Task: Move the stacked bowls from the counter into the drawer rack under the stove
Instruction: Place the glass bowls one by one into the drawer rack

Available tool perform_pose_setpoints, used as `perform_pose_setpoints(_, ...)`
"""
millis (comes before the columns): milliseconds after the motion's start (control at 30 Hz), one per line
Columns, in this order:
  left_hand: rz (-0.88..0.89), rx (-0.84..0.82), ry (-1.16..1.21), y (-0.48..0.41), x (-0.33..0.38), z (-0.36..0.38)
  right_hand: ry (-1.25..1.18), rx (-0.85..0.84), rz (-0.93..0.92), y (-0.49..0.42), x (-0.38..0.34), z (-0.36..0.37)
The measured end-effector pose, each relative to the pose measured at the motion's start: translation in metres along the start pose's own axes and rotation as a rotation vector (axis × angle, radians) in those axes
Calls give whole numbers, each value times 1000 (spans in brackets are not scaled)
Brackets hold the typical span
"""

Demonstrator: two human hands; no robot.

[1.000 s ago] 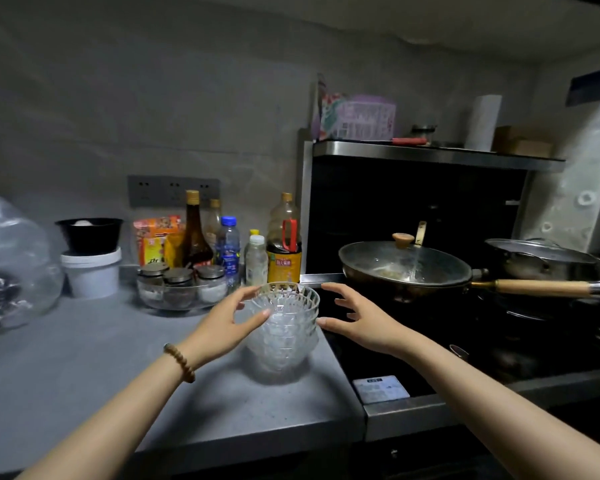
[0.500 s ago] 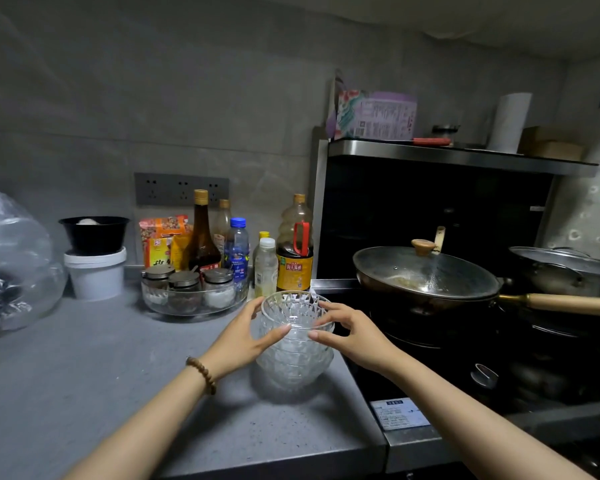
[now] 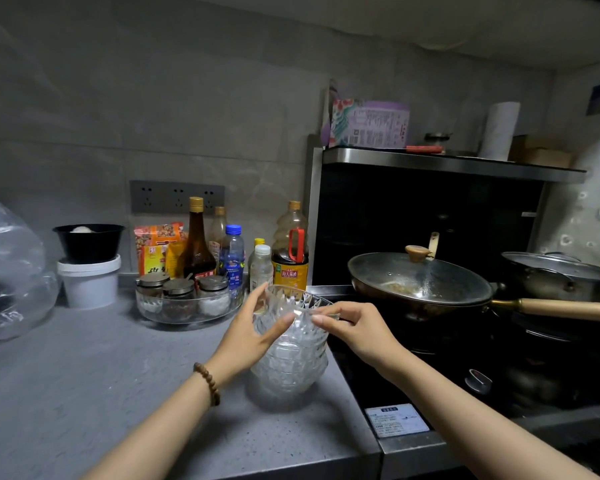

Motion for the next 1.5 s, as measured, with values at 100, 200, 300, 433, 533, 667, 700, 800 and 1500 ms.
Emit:
perform_pose_setpoints(100,53,15,161,3,28,10,-90,33,-8,9,-17,-15)
perform_pose_setpoints(200,88,-28,305,9,57,30,-136,41,57,25,-27,-32)
perform_pose_setpoints(300,105,-63,424,16,82,54,-150,75,121,48,-30,-54)
perform_pose_setpoints(433,75,-131,472,26,99,97,-82,98,182,87,-28,-91)
perform_pose_setpoints(533,19,-239,501,40,109,134,13,112,245,120,-20,-120)
perform_pose_setpoints(667,-28,-341,554,61,120,183,67,104,350,163,-6,-154)
perform_pose_setpoints(700,-48,-367,575,67,123,196,77,104,367,174,-3,-161)
perform_pose_setpoints(800,-138,-436,634,85,124,233,94,139,372,200,6,-181)
perform_pose_setpoints(1500,-425,-867,294,183,-9,403,-151,198,851,295,188,-218)
Point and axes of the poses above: each hand's wrist, its own y-axis away from the middle knuckle, its own z-axis out of the palm, x = y × z, the point moved 3 cm from there along -y, towards the middle knuckle, and after that the axes turned 6 degrees about -y, right-handed, at the moved point
